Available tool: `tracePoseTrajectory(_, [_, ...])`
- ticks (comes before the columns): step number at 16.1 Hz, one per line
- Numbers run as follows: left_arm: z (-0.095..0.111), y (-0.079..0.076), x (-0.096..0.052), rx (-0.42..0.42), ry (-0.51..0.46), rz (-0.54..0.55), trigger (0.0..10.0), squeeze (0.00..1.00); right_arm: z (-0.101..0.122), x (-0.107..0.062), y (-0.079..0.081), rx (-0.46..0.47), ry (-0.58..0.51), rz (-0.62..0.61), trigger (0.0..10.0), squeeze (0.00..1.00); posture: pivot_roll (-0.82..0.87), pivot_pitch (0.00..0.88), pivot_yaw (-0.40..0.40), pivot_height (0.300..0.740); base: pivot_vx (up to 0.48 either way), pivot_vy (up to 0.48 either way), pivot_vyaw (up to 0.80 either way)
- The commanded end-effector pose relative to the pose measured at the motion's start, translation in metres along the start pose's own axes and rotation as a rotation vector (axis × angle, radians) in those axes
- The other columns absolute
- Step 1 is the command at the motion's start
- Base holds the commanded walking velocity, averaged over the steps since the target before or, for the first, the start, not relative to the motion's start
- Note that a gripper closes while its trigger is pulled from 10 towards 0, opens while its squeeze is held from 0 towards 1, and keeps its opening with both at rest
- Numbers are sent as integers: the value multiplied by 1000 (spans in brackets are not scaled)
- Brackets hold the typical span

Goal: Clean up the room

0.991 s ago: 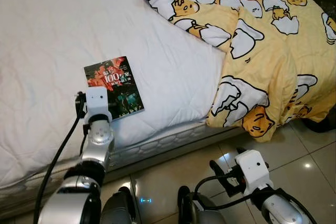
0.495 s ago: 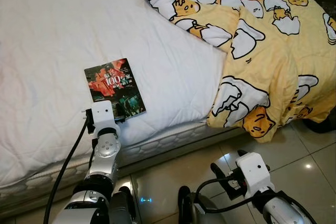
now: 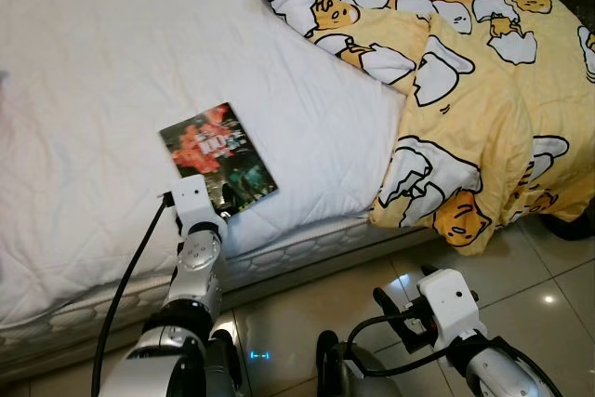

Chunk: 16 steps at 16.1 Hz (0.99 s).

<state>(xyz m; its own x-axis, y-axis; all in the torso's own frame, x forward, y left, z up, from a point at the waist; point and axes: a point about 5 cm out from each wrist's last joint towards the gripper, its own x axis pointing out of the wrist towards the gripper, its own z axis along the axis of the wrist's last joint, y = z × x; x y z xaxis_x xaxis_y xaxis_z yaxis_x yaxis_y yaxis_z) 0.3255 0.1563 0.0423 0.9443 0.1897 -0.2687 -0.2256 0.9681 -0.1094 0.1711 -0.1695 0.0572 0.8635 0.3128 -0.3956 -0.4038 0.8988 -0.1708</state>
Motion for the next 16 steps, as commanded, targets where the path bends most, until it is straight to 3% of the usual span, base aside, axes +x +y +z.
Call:
tracePoseTrajectory(1, [-21, -7, -5, 16, 114, -40, 0, 0, -2, -2, 1, -11, 13, 4, 10000, 0, -215, 260, -86, 740, 0, 0, 0])
tracePoseTrajectory(3, [-14, -12, -1, 62, 106, -70, 0, 0, -2, -2, 1, -11, 14, 4, 10000, 0, -218, 262, -88, 740, 0, 0, 0])
tracePoseTrajectory(5, [-19, -10, 0, -28, 175, -51, 0, 0, -2, -1, 1, -11, 15, 4, 10000, 0, -219, 263, -88, 740, 0, 0, 0])
tracePoseTrajectory(7, [-24, -2, 0, -205, 244, -15, 0, 0, -1, 0, 1, -11, 12, 4, 10000, 0, -222, 263, -88, 740, 0, 0, 0])
tracePoseTrajectory(12, [-22, 11, 3, -212, 236, -7, 0, 0, -1, -2, 1, -11, 14, 3, 10000, 0, -222, 265, -89, 740, 0, 0, 0])
tracePoseTrajectory(16, [-21, 10, 3, -224, 229, -38, 0, 0, -2, -3, 1, -9, 17, 0, 10000, 0, -222, 272, -89, 740, 0, 0, 0])
